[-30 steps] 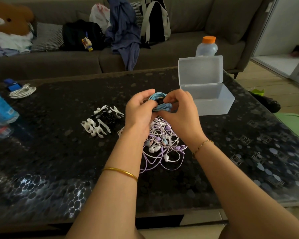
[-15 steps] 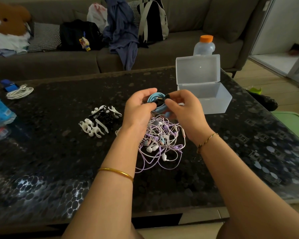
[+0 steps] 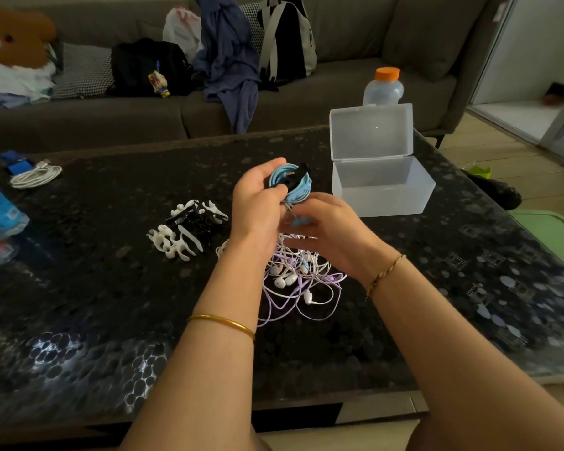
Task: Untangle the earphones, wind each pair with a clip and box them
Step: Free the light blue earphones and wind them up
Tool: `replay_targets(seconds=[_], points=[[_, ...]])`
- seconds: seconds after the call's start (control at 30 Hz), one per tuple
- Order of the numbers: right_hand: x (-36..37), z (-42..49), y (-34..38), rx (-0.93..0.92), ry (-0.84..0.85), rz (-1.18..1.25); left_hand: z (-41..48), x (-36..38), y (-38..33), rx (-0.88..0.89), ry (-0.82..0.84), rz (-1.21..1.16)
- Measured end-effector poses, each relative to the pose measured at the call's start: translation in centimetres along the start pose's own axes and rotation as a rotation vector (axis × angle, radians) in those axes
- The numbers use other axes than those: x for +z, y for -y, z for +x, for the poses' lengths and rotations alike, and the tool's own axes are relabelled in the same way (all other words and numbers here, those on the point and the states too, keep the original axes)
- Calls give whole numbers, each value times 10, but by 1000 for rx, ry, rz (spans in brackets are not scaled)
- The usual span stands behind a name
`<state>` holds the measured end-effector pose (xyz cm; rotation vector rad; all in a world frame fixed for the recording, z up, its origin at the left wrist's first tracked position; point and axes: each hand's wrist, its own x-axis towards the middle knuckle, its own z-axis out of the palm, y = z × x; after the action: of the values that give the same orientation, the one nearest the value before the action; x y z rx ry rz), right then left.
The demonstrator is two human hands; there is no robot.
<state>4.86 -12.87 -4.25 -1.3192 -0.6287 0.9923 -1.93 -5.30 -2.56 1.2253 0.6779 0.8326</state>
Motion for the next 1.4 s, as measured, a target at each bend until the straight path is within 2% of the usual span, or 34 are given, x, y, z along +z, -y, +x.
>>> replay_targets(seconds=[0.1,0.17,0.33,0.5,0.77,0.93,1.07,1.2,1.33,1.4], points=[[-3,-2,2,-1,27,54,1,-2,0,5,15,-23],[-5,-2,4,0,-16,80,2,-3,1,-4,50,-45],[-10,0,8,-78,-150,-55,2,-6,4,-3,90,5],[-13,1,10,-115,-199,-57,5,-9,5,-3,115,64],[-16,3,10,-286,-279,-335,8,-9,6,39,146,127],[-20,5,10,-291,-288,-431,10,-11,8,92,190,253],[-16,5,7,-285,-335,-398,11,-13,9,182,206,379],[-12,4,7,-219,-294,-213,12,-15,10,235,193,533],[-8,7,4,-215,-362,-263,10,-13,10,179,189,458],[-8,9,3,-186,-373,-211,7,-11,9,131,182,369]])
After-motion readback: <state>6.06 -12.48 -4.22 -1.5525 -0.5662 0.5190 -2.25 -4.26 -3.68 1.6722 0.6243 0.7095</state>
